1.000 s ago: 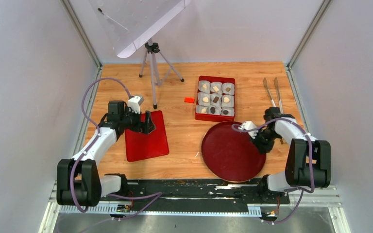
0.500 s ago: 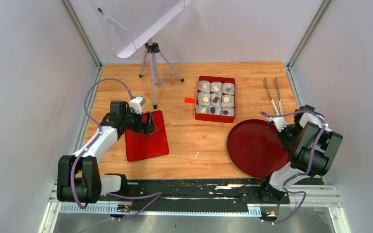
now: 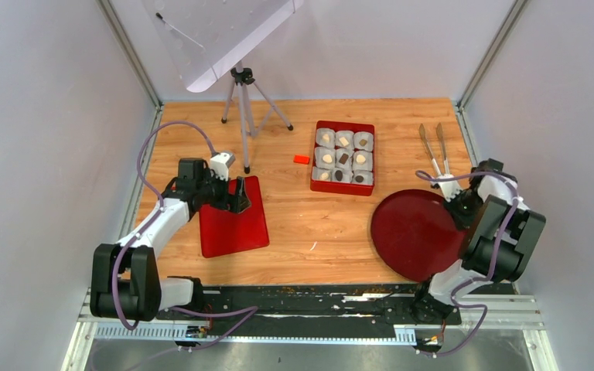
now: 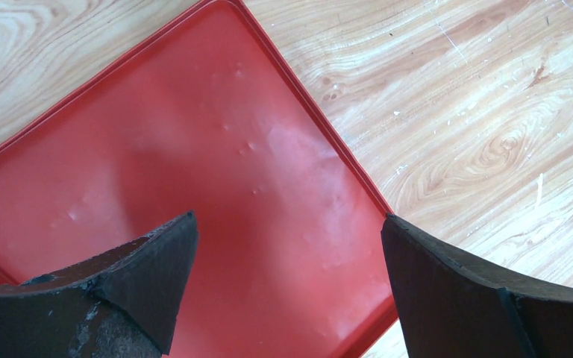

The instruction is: Pack the chocolate

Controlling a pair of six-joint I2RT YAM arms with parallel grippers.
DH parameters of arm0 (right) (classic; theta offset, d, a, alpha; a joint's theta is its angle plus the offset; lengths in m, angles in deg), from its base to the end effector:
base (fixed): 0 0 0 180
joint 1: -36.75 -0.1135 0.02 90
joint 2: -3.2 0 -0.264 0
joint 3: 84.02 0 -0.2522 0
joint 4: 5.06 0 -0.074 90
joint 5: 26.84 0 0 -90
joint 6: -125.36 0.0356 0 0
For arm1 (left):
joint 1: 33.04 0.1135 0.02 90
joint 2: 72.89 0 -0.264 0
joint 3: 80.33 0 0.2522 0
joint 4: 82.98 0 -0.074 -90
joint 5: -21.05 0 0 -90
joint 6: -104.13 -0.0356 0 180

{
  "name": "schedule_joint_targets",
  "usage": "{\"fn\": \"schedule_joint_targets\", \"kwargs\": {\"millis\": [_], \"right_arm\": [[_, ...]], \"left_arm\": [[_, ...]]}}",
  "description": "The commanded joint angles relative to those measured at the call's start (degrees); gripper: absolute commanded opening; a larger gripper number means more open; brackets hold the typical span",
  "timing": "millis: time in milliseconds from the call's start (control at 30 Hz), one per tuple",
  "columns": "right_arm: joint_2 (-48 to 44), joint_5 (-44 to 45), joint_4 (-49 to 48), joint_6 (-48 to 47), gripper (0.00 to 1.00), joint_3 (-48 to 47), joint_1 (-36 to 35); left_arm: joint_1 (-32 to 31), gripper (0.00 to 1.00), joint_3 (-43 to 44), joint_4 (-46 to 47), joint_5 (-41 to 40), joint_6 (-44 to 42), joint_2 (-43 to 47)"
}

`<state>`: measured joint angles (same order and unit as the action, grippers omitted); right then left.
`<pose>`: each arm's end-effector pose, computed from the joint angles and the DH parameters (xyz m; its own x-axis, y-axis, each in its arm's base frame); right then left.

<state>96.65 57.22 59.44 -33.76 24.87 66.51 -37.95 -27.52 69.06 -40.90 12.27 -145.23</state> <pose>0.2407 -0.1334 0.1719 -0.7656 -0.6328 -0.1162 -0.6357 0.7718 -0.0147 0.2465 -0.0380 0.2030 -0.7213 0.0907 -0.6866 0.4158 0.8496 -0.3245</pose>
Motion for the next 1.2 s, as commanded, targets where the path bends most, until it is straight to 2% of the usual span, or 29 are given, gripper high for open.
{"fn": "schedule_joint_targets", "kwargs": {"millis": [0,100,200,333,467,567,700,1033,1167], "right_arm": [[-8.82,-4.33,5.39,3.43,0.07,-0.09,-10.08],[-12.79,-7.23,5.74,6.67,0.08,-0.09,-19.46],[-11.98,-11.77,2.83,12.46,0.09,-3.67,-27.63],[-4.55,-14.03,-0.12,18.61,0.08,-12.08,-37.15],[3.14,-12.85,-2.17,17.59,0.05,-17.78,-43.61],[9.37,-11.75,-1.66,17.63,0.0,-22.97,-46.49],[14.49,-11.28,-1.92,17.72,0.0,-27.81,-49.24],[14.72,-14.79,-0.08,18.59,0.0,-34.54,-52.63],[16.85,-11.43,-2.55,19.9,0.0,-37.96,-52.61]], "left_arm": [[-0.33,1.0,1.48,0.65,-0.01,-1.21,0.12],[-0.28,1.0,1.38,0.75,-0.09,-1.19,0.24],[-0.31,1.0,1.7,0.46,-0.01,-1.16,0.18],[-0.3,1.0,2.36,-0.31,-0.14,-1.47,0.68],[-0.35,1.0,2.15,-0.66,-0.36,-1.87,1.75],[-0.28,1.0,1.53,-0.7,-0.41,-2.15,2.93],[-0.24,1.0,1.01,-1.75,-0.78,-2.94,4.5],[0.05,1.0,0.33,-1.49,-0.35,-2.49,4.75],[0.05,1.0,0.55,-0.87,-0.02,-1.8,4.03]]}}
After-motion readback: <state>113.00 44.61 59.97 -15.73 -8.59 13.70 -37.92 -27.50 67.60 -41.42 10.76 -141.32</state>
